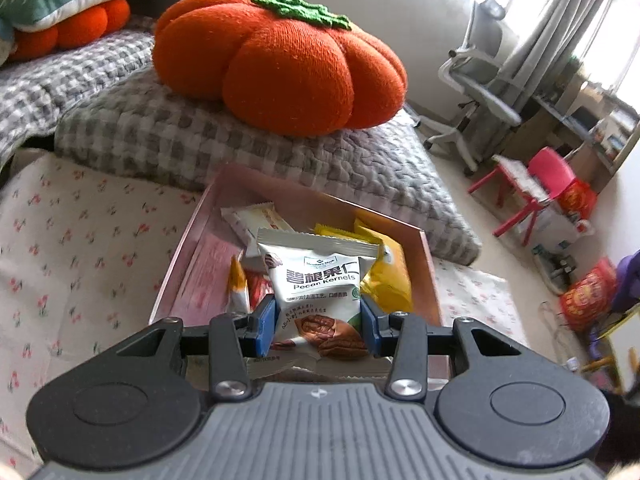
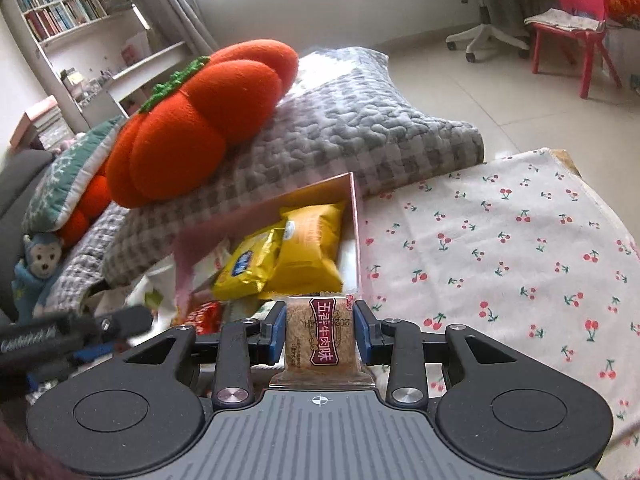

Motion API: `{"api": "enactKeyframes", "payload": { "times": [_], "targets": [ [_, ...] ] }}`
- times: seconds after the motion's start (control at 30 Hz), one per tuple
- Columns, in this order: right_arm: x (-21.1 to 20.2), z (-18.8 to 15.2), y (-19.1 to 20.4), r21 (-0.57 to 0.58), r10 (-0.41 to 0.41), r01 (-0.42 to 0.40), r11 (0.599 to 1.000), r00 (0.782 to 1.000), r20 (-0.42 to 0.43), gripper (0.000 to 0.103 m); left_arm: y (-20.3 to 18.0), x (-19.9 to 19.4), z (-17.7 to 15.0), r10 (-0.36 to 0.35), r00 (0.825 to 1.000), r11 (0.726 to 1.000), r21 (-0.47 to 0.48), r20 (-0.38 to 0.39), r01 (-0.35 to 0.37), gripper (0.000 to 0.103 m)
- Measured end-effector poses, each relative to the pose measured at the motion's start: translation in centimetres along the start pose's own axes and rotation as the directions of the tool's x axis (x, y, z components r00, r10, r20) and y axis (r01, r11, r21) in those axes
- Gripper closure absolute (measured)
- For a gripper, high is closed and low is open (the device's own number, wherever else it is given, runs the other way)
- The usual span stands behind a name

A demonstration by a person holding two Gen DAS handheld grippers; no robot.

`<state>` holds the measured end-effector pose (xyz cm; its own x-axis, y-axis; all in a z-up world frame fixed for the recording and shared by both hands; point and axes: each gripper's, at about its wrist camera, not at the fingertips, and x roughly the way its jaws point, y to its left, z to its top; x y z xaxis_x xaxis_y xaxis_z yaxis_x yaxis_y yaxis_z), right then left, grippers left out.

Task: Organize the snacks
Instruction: 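Carry both packets into the box and open both grippers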

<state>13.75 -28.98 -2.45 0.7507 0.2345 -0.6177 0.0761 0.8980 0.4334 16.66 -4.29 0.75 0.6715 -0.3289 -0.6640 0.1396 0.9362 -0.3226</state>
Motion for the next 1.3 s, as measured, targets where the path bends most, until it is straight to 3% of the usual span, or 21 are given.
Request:
{"api": "enactKeyframes", "payload": {
  "times": [0.27,0.53,1.07,1.2,1.3],
  "targets": [
    [2.3,0.4,-0.6,0.048,0.046,-0.046,0.998,0.999,-0.011,0.069,-0.5,3.6,1.7,0.131,0.991,0.990,0.044,-0.016,-0.130,0.063],
    [3.4,0.5,-0.5,0.039,0.051,-0.051,0.998,0.999,-0.014,0.069,-0.1,5.6,2.0,0.211,0.977,0.973,0.104,-0.020,-0.208,0.063],
    [3.4,0.7,-1.2,0.090,0.089,-0.092,0.992,0.995,0.038,0.066,-0.7,6.5,2.9,0.164,0.986,0.980,0.111,-0.003,-0.163,0.061],
    [3.1,1.0,-1.4,0.119,0.091,-0.096,0.988,0.995,0.050,0.051,-0.7,5.9,2.8,0.150,0.988,0.982,0.115,0.024,-0.151,0.049],
    [2.9,1.1,-1.4,0.116,0.090,-0.094,0.989,0.995,0.046,0.049,-1.1,5.3,2.8,0.157,0.987,0.977,0.140,0.033,-0.160,0.044]
  ]
}}
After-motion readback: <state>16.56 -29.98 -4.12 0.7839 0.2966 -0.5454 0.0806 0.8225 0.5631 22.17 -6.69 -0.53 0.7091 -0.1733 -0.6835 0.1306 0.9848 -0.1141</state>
